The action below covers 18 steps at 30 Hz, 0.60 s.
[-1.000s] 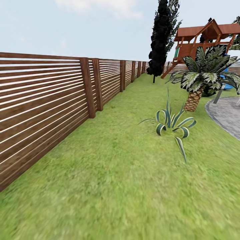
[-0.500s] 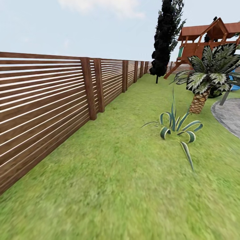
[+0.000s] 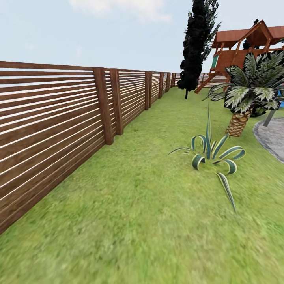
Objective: Take the three Easter eggs out of the wicker basket on the lawn in the garden, then place them on the lawn next to a single tree (choose any tree) so that all three eggs are next to the same tree and none are left in the basket.
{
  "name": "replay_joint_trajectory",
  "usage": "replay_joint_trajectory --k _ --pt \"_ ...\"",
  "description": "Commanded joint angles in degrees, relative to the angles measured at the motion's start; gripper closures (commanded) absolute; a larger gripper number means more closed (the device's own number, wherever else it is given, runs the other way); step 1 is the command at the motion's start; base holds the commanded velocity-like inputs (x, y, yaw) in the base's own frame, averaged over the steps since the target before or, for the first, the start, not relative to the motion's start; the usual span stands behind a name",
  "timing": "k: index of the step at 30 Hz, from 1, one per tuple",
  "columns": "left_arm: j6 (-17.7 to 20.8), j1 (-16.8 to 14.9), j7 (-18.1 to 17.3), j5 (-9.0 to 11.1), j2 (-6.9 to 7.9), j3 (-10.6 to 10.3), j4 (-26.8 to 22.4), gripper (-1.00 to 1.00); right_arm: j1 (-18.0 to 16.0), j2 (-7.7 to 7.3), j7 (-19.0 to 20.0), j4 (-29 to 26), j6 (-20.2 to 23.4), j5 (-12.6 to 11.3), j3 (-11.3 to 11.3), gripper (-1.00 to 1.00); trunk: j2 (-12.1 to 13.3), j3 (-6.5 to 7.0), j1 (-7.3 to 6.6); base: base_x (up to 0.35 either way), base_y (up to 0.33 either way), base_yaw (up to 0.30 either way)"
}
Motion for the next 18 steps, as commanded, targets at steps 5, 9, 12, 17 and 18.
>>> replay_joint_trajectory --k 5,9,12,17,18 --pt "-0.03 -0.02 -0.01 0.05 -0.02 0.21 -0.01 -1.00 -0.03 -0.01 -0.02 0.04 -0.15 0.51 -0.03 -1.00 -0.02 -0.05 0.03 0.325 0.000 0.000" --pt "-0.03 -0.02 0.02 0.07 -0.02 0.21 -0.01 -1.00 -0.03 -0.07 -0.02 0.04 -0.15 0.51 -0.03 -1.00 -0.02 -0.05 0.03 0.325 0.000 0.000" --pt "-0.03 -0.02 -0.03 0.06 -0.02 0.21 -0.01 -1.00 -0.03 -0.20 -0.02 -0.03 -0.15 0.49 -0.03 -1.00 -0.02 -0.05 0.03 0.325 0.000 0.000" --pt "-0.03 -0.02 0.03 0.05 -0.02 0.21 -0.01 -1.00 -0.03 -0.21 -0.02 0.08 -0.09 0.54 0.01 -1.00 -0.02 -0.05 0.03 0.325 0.000 0.000" --pt "-0.03 -0.02 0.04 0.07 -0.02 0.21 -0.01 -1.00 -0.03 -0.21 -0.02 0.11 0.10 0.49 0.04 -1.00 -0.02 -0.05 0.03 0.325 0.000 0.000"
